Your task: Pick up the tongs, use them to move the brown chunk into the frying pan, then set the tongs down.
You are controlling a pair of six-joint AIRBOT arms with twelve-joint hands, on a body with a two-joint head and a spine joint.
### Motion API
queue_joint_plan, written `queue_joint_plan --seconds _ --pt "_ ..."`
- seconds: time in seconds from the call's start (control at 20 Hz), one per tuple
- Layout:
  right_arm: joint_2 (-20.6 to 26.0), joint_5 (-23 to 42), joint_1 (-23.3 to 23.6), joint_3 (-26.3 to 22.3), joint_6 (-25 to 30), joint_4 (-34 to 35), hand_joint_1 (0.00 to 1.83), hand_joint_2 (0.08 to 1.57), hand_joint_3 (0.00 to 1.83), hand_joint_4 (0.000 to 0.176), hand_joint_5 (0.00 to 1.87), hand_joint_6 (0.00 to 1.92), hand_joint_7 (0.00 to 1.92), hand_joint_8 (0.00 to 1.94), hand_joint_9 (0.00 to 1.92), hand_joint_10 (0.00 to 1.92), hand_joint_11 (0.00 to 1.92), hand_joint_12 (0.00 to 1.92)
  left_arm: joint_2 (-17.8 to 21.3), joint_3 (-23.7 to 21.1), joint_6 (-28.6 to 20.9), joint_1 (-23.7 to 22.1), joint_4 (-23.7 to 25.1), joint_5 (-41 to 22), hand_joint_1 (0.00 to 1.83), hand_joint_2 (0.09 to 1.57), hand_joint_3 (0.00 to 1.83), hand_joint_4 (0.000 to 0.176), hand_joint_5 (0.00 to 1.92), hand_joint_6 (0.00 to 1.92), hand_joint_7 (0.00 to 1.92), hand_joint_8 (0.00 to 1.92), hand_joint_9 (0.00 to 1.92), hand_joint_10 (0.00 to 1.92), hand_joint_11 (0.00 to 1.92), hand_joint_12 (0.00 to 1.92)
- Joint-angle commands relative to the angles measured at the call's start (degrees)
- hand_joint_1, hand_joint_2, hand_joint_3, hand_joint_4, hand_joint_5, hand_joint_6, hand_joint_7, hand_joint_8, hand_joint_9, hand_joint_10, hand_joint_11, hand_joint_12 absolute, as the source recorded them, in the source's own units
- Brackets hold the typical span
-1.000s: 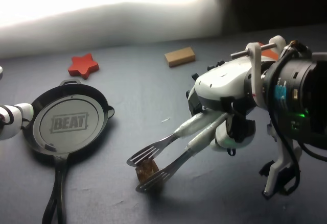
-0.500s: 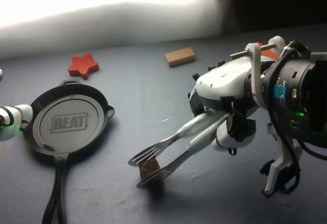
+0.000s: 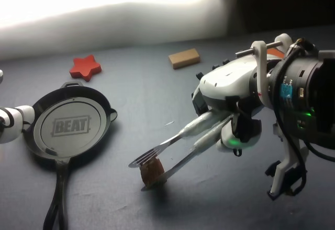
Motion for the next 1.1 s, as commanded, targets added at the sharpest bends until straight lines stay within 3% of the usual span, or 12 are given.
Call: queue_joint_plan --seconds 0.0,0.15,0.3,0.6,0.7,1.05 --pt "0.33 1.91 1.03 -0.02 0.11 -3.06 1.14 1.25 0.00 0.023 0.72 1.40 0.76 1.33 0.58 1.11 0.10 1.70 0.46 -0.04 0.36 -0.25 3.61 -4.60 0.06 1.36 0.00 0.035 0.12 0.00 0.13 0.00 0.18 0.00 0.00 0.82" --pt "0.32 2.00 1.17 -0.02 0.11 -3.06 1.17 1.21 0.00 0.021 0.78 1.32 0.84 1.21 0.66 1.07 0.17 1.65 0.46 -0.03 0.40 -0.27 3.61 -4.60 0.04 1.36 0.00 0.037 0.13 0.00 0.13 0.00 0.18 0.00 0.00 0.88" --pt "0.34 2.03 1.76 -0.03 0.11 -3.06 1.17 1.20 0.00 0.017 0.81 1.30 0.83 1.19 0.68 1.03 0.19 1.63 0.46 0.01 0.41 -0.26 3.61 -4.60 0.08 1.35 0.00 0.035 0.13 0.00 0.13 0.00 0.17 0.00 0.00 0.82" --pt "-0.08 2.24 3.83 0.28 0.15 -3.07 1.18 1.19 0.00 0.022 0.83 1.26 0.86 1.16 0.70 1.02 0.22 1.61 0.46 0.01 0.44 -0.29 3.61 -4.60 0.07 1.35 0.00 0.033 0.11 0.00 0.13 0.00 0.18 0.00 0.00 0.87" --pt "-0.60 2.24 4.31 0.92 0.15 -3.07 1.18 1.19 0.00 0.023 0.83 1.24 0.87 1.17 0.71 1.01 0.23 1.60 0.46 0.00 0.49 -0.29 3.61 -4.59 0.07 1.36 0.00 0.040 0.12 0.00 0.13 0.00 0.18 0.00 0.00 0.86" --pt "-5.49 3.85 7.33 7.78 -2.98 -0.20 1.17 1.20 0.00 0.020 0.81 1.29 0.83 1.21 0.67 1.07 0.19 1.65 0.46 0.02 0.51 -0.27 3.61 -4.59 0.09 1.36 0.00 0.033 0.11 0.00 0.12 0.00 0.18 0.00 0.00 0.84"
